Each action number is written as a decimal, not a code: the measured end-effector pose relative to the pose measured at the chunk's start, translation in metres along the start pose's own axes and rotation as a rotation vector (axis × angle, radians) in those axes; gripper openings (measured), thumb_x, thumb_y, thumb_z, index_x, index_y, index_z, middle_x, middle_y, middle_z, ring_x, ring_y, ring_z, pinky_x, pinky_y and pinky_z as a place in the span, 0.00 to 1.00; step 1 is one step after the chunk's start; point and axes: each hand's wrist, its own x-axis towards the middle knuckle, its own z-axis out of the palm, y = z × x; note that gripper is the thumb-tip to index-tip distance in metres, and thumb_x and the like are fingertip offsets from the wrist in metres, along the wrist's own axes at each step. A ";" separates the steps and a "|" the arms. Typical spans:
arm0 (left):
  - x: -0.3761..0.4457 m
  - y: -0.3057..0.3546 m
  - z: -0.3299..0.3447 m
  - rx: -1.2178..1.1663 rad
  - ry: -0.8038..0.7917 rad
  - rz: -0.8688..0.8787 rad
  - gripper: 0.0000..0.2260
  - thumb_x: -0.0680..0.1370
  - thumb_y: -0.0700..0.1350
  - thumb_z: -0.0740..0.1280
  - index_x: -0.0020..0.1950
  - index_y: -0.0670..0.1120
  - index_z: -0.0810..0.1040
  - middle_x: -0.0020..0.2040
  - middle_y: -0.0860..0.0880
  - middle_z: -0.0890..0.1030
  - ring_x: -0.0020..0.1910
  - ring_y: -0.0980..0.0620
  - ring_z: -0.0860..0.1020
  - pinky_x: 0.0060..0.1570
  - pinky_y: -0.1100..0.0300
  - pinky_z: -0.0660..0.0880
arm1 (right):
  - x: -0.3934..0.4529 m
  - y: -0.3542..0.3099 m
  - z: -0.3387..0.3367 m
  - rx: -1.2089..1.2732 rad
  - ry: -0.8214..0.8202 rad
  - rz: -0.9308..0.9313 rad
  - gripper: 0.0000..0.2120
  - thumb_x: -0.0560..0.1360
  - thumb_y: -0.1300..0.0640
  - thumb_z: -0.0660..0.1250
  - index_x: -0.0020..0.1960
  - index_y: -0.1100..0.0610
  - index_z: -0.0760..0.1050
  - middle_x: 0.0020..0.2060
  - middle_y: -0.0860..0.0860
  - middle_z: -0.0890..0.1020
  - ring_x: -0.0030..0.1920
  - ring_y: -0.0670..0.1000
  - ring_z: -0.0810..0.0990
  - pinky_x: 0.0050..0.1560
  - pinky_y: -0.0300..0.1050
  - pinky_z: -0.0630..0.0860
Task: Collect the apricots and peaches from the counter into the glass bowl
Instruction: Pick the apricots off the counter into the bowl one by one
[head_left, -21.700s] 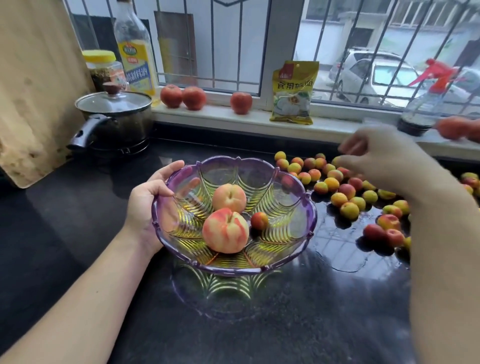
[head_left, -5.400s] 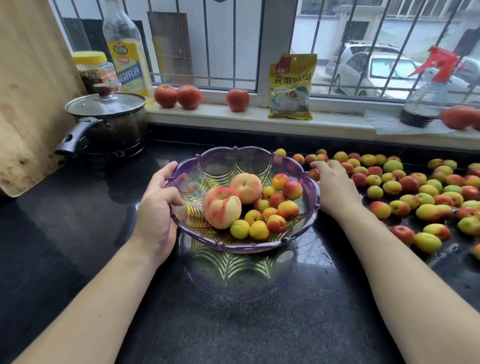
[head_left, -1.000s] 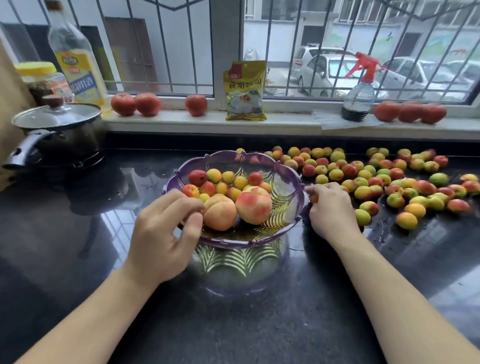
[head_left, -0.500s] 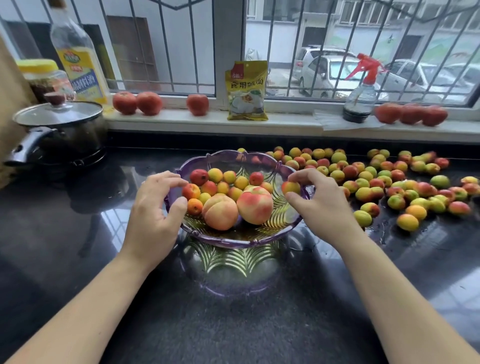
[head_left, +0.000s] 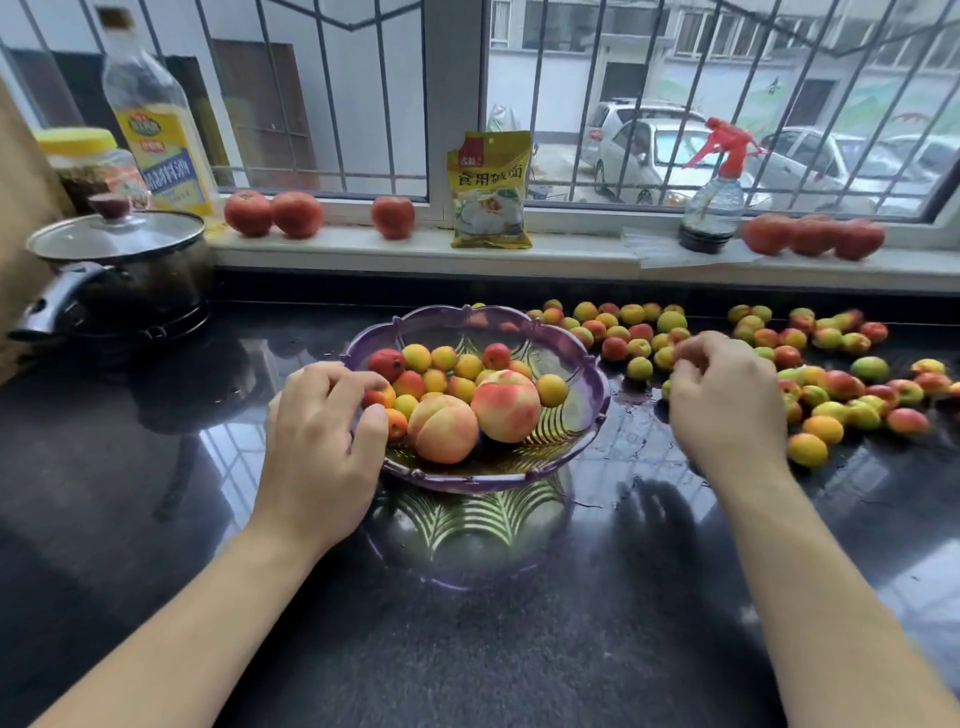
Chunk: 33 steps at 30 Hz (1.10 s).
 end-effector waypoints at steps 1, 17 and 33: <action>-0.002 0.004 0.001 0.065 0.015 0.006 0.21 0.81 0.54 0.55 0.58 0.45 0.83 0.54 0.48 0.76 0.59 0.50 0.71 0.62 0.51 0.63 | 0.004 0.008 -0.003 -0.118 -0.047 0.044 0.10 0.79 0.59 0.63 0.57 0.58 0.80 0.54 0.59 0.80 0.55 0.60 0.75 0.56 0.53 0.74; -0.005 0.007 0.000 -0.063 0.193 0.237 0.14 0.82 0.45 0.59 0.47 0.41 0.82 0.48 0.50 0.80 0.51 0.49 0.75 0.58 0.53 0.68 | 0.003 0.009 -0.006 -0.393 -0.536 0.161 0.13 0.76 0.58 0.71 0.60 0.51 0.80 0.55 0.55 0.77 0.51 0.58 0.78 0.50 0.49 0.78; 0.016 0.009 -0.024 -0.889 -0.141 -0.743 0.44 0.69 0.36 0.62 0.84 0.59 0.61 0.73 0.51 0.74 0.64 0.45 0.81 0.59 0.42 0.82 | 0.003 -0.090 0.014 0.068 -0.623 -0.303 0.12 0.78 0.55 0.71 0.61 0.48 0.80 0.52 0.47 0.79 0.52 0.48 0.78 0.40 0.34 0.71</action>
